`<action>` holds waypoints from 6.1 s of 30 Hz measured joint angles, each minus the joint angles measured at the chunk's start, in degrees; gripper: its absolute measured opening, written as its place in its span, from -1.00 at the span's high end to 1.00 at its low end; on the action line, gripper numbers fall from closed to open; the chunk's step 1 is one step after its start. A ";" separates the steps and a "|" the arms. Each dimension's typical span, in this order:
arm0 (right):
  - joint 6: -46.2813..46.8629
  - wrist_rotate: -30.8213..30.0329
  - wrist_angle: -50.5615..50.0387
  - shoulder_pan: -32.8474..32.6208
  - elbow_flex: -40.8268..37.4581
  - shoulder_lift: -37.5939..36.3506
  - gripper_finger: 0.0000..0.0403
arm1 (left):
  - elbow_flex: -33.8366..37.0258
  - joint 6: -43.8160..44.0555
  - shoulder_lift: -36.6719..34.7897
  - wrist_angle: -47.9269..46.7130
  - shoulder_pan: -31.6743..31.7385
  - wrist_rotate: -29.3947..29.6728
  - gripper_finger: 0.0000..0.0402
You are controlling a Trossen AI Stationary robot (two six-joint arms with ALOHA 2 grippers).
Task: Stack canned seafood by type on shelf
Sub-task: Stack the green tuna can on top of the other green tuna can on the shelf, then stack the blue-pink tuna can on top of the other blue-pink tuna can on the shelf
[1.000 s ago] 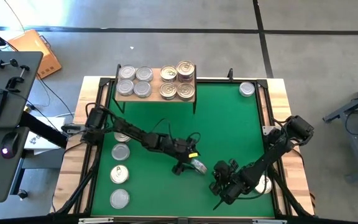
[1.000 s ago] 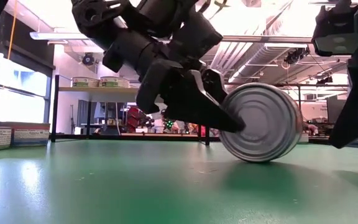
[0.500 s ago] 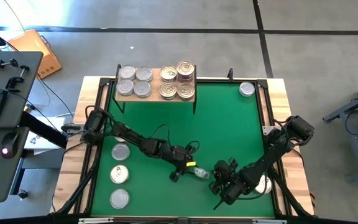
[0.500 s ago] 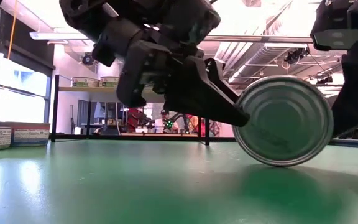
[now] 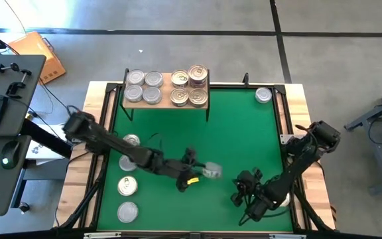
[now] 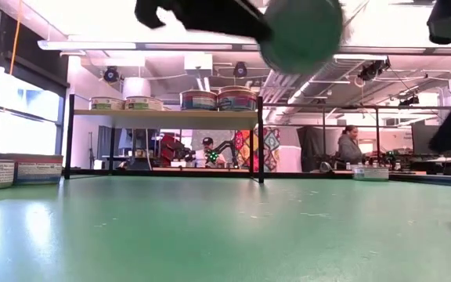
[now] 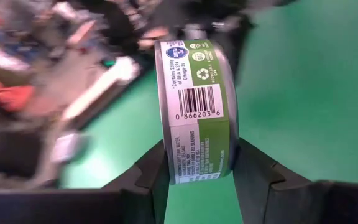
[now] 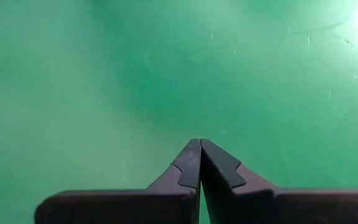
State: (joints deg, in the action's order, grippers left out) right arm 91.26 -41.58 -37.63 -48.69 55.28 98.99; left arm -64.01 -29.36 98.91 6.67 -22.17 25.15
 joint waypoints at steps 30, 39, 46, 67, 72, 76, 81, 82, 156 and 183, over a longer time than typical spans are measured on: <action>-27.92 -0.20 27.57 11.17 -7.40 0.12 1.00 | -0.02 -11.17 -26.39 -26.27 41.34 16.93 0.43; -30.24 -0.23 28.06 11.17 -7.40 0.12 1.00 | -0.07 -7.61 -29.72 -42.45 52.64 24.72 0.43; -32.64 -0.94 28.08 11.17 -7.40 0.12 1.00 | -0.07 -6.90 -29.02 -49.65 58.81 20.25 0.43; -35.84 -1.49 28.06 11.20 -7.40 0.12 1.00 | -0.11 -11.80 -26.97 -53.57 60.52 15.60 -0.17; -35.80 -1.49 28.06 11.17 -7.39 0.12 1.00 | -0.10 -11.45 -26.90 -54.90 60.52 14.44 -0.30; -35.73 -1.49 28.09 11.17 -7.38 0.12 1.00 | -0.09 -10.31 -27.74 -55.59 60.52 14.48 -0.35; -35.86 -1.42 28.24 11.17 -7.38 0.12 1.00 | -2.12 -4.37 -31.43 -56.94 58.58 14.02 -0.35; -36.17 -1.14 28.01 11.18 -7.38 0.12 1.00 | -2.52 -2.73 -32.58 -56.96 57.75 13.93 -0.35; -36.72 20.47 -4.73 18.51 6.89 -3.51 1.00 | 24.52 13.24 -31.56 6.98 7.45 -12.42 0.01; -18.71 -0.77 10.05 2.88 -4.16 -1.74 0.37 | 20.40 20.22 -6.55 27.52 7.52 -22.65 0.01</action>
State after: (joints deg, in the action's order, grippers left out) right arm 72.55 -42.35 -27.58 -45.81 51.11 97.25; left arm -43.61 -9.14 92.36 34.18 -14.65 2.50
